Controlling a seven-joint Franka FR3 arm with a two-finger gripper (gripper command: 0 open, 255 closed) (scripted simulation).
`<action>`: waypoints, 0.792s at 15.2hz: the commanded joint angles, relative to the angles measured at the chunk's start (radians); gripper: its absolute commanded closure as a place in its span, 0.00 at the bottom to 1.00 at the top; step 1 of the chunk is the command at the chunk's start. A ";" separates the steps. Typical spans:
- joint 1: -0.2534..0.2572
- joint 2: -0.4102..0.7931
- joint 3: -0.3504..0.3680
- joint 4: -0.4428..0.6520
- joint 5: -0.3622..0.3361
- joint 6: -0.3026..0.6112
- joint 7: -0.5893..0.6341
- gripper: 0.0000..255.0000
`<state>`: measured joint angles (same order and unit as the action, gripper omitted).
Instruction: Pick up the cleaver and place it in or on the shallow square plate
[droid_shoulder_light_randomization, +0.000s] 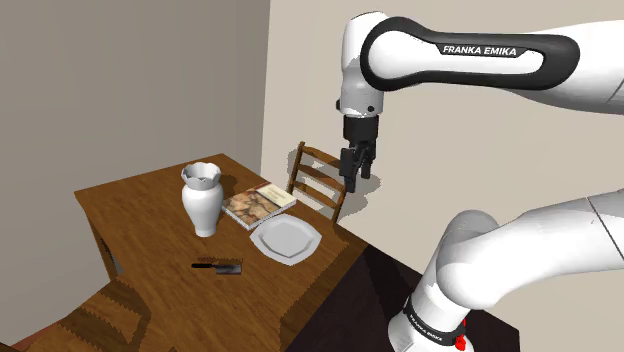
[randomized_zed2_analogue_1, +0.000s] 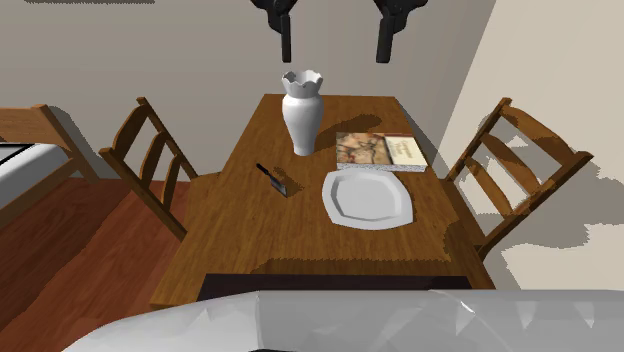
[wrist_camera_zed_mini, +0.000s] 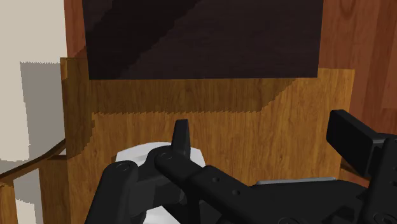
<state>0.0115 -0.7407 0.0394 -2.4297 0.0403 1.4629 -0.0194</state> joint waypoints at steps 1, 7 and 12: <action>0.000 0.000 0.000 0.000 0.000 0.000 0.000 0.00; 0.026 0.139 0.000 -0.070 -0.013 0.239 -0.080 0.00; 0.045 0.292 0.003 -0.087 -0.022 0.434 -0.140 0.00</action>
<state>0.0536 -0.4884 0.0430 -2.5173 0.0210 1.8508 -0.1451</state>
